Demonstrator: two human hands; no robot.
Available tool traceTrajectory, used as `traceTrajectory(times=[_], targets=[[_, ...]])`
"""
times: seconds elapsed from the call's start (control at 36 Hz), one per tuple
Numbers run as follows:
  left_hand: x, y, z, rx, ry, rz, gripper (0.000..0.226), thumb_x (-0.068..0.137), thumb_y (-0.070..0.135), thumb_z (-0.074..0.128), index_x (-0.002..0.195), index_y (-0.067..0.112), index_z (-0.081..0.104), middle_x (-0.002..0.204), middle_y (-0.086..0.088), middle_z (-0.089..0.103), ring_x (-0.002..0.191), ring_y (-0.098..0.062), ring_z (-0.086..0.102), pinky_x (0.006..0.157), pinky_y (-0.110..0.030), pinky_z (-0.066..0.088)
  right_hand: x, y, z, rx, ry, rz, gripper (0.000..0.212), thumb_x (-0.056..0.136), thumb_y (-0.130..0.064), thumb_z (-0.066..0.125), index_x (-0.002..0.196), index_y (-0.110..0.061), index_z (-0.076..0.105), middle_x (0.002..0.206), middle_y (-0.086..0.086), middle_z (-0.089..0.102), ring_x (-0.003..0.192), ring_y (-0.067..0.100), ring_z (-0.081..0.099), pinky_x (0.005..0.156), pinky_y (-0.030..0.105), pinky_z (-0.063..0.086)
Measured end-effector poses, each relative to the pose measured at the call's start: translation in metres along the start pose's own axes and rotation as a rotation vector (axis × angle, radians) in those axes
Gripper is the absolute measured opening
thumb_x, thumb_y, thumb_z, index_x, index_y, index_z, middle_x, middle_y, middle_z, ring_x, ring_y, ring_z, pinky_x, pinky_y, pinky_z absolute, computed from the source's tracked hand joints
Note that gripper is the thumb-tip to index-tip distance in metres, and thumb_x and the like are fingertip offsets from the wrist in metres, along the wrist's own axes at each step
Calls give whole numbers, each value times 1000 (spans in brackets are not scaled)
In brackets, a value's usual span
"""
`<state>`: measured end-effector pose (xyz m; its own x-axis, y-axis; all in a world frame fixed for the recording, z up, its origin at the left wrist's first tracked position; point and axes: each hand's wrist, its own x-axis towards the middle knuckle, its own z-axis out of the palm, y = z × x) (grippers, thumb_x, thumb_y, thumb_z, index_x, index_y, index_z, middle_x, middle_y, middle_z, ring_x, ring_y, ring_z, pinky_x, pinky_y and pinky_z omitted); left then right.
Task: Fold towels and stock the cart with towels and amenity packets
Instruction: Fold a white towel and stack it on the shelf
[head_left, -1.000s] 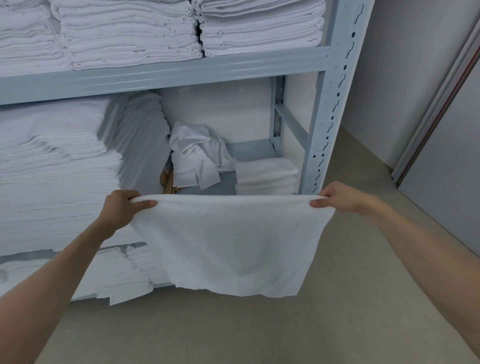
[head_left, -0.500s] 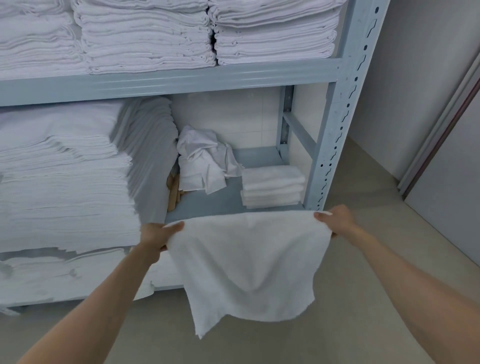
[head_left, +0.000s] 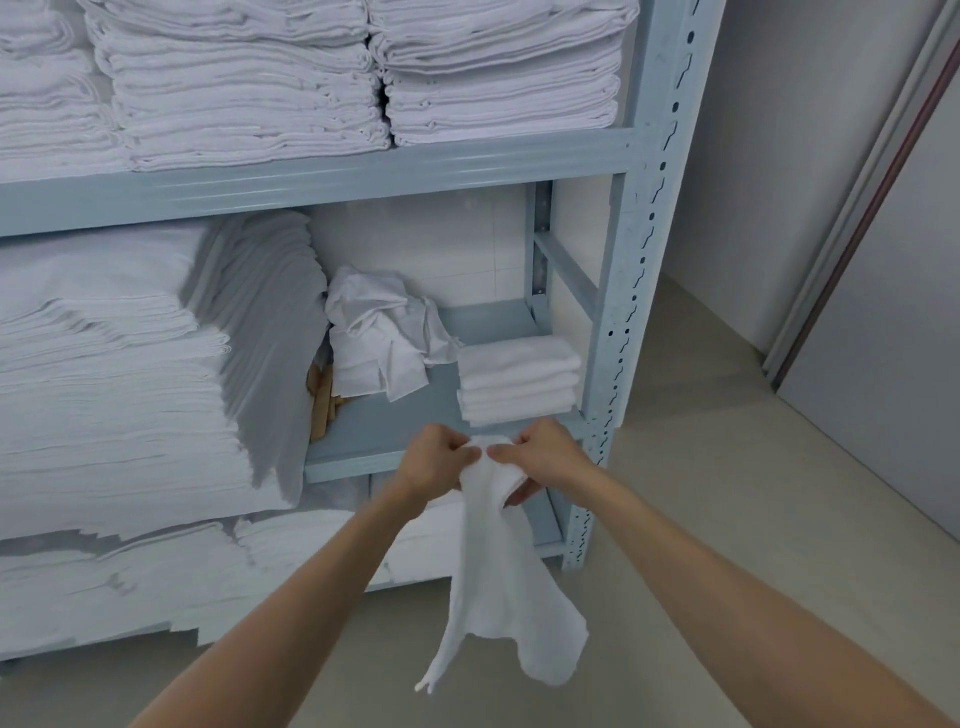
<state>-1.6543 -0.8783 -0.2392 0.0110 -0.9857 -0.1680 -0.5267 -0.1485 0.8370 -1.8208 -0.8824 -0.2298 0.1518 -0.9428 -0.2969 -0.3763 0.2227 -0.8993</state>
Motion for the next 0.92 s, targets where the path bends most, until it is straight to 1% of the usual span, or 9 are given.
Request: traceTrajectory(times=[0.17, 0.28, 0.36, 0.44, 0.53, 0.67, 0.72, 0.83, 0.92], targets=[[-3, 11, 11, 79, -67, 70, 32, 98, 14, 58, 86, -14, 67, 74, -14, 59, 69, -20, 50, 67, -33, 43, -5, 7, -1, 298, -90, 35, 25, 97, -16, 59, 95, 7, 68, 87, 27, 73, 76, 43, 73, 77, 53, 61], [-4, 15, 14, 118, -97, 126, 29, 98, 14, 57, 84, -6, 71, 73, -9, 57, 69, -18, 47, 70, -33, 44, -11, 16, -11, 394, -179, 12, 28, 97, -9, 47, 95, 6, 71, 90, 29, 73, 85, 44, 72, 85, 48, 60], [-4, 17, 14, 89, -116, 140, 25, 98, 16, 58, 87, 4, 77, 77, -9, 66, 71, -15, 50, 70, -32, 45, -13, 25, -14, 368, -152, -62, 17, 94, -1, 57, 99, 6, 72, 95, 27, 73, 89, 39, 73, 86, 41, 60], [-4, 22, 16, 88, -125, 171, 25, 98, 17, 60, 83, 12, 79, 74, -6, 68, 67, -14, 49, 67, -32, 43, -13, 30, -14, 322, -11, -115, 4, 90, -3, 66, 93, -1, 66, 90, 24, 74, 74, 29, 75, 71, 33, 62], [-6, 28, 14, 77, -169, 201, 28, 98, 15, 60, 76, 19, 77, 70, 0, 66, 69, -15, 51, 69, -36, 45, -11, 38, -16, 179, 162, -172, 24, 87, -12, 72, 100, -10, 52, 79, 16, 74, 59, 24, 70, 61, 38, 61], [-8, 35, 14, 92, -226, 245, 18, 98, 14, 61, 96, 14, 79, 93, -13, 74, 83, -27, 63, 87, -51, 51, -6, 51, -25, -207, 275, -283, 24, 78, -44, 76, 89, -32, 58, 76, -9, 57, 71, 13, 56, 62, 33, 46], [-8, 36, 16, 99, -230, 253, 19, 98, 13, 60, 98, 12, 79, 94, -15, 74, 86, -32, 64, 88, -52, 51, -3, 54, -29, -318, 329, -326, 27, 77, -51, 75, 84, -32, 57, 89, -11, 50, 85, 9, 50, 67, 25, 42], [-4, 38, 23, 125, -203, 272, 20, 99, 17, 59, 95, 15, 79, 92, -13, 74, 80, -31, 61, 79, -46, 51, 1, 57, -35, -493, 343, -410, 31, 85, -52, 68, 80, -24, 56, 94, -7, 55, 95, 14, 43, 86, 36, 41], [-1, 40, 27, 181, -187, 306, 22, 99, 17, 59, 94, 18, 80, 89, -7, 75, 76, -18, 60, 75, -38, 51, -1, 57, -40, -520, 316, -364, 35, 89, -53, 60, 78, -20, 55, 80, -4, 59, 84, 19, 50, 75, 36, 42]])
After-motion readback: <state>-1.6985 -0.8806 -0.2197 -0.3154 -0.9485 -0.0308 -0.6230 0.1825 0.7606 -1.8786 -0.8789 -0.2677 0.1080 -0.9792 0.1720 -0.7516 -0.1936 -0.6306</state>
